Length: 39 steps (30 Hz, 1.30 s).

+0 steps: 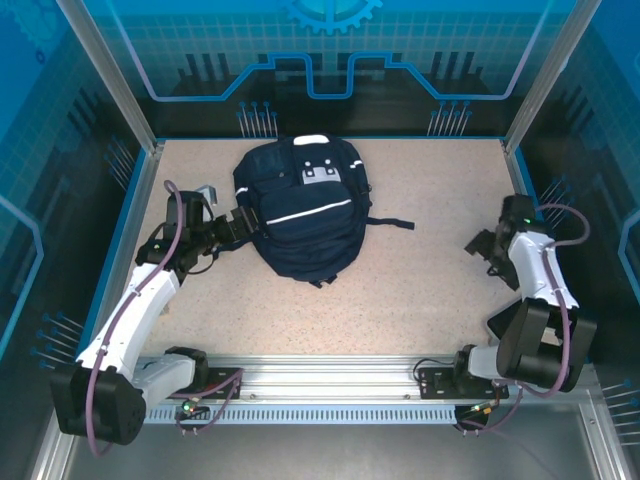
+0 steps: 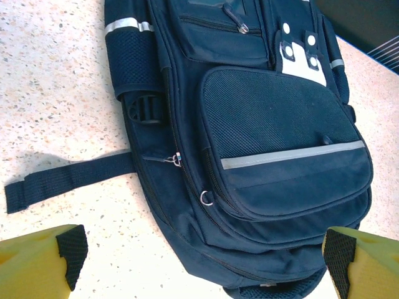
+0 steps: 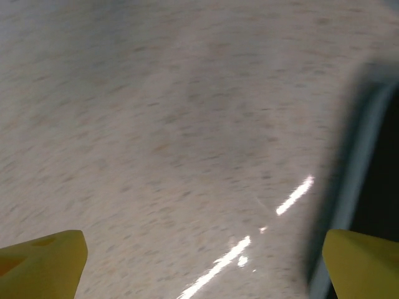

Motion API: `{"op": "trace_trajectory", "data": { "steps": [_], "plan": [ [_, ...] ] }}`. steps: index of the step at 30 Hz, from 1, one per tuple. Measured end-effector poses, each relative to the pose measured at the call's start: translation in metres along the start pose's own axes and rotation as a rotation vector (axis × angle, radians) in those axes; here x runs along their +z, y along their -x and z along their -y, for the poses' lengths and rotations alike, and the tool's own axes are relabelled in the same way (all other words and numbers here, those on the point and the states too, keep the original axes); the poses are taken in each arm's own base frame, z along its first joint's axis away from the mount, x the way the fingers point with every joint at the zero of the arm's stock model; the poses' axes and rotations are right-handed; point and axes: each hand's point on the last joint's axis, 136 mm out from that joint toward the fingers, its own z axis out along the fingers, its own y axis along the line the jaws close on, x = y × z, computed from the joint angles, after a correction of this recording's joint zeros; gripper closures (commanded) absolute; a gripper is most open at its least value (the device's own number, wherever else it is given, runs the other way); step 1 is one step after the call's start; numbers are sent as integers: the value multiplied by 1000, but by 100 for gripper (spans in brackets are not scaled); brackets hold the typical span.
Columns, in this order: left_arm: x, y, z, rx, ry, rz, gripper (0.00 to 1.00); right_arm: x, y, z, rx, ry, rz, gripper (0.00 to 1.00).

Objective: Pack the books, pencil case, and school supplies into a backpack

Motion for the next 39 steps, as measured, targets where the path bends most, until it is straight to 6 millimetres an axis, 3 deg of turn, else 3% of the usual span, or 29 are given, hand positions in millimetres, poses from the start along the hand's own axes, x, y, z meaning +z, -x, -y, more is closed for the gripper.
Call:
{"op": "trace_trajectory", "data": {
  "steps": [10, 13, 16, 22, 28, 32, 36, 39],
  "plan": [
    [-1, 1, 6, 1, -25, -10, 1, 15, 4, 59, 189, -92, -29, 2],
    [-1, 1, 6, 1, -24, -11, 1, 24, -7, 72, 239, -96, -66, 2],
    [-1, 1, 6, 1, -26, -12, 1, 31, -19, 78, 271, -89, -108, 2],
    [2, 0, 8, 0, -34, -24, 1, 36, -19, 73, 289, -37, -120, 6],
    [2, -1, 9, -1, -38, -29, 1, 36, -18, 42, 232, 75, -120, 8],
    [5, -2, 11, -6, -51, -40, 1, 30, -24, -8, 95, 198, -126, 8],
    [8, -3, 12, -22, -59, -49, 1, 23, -42, -67, -74, 335, -173, 9],
    [8, -3, 13, -28, -64, -52, 1, 19, -55, -101, -182, 425, -222, 12]
  ]
}}
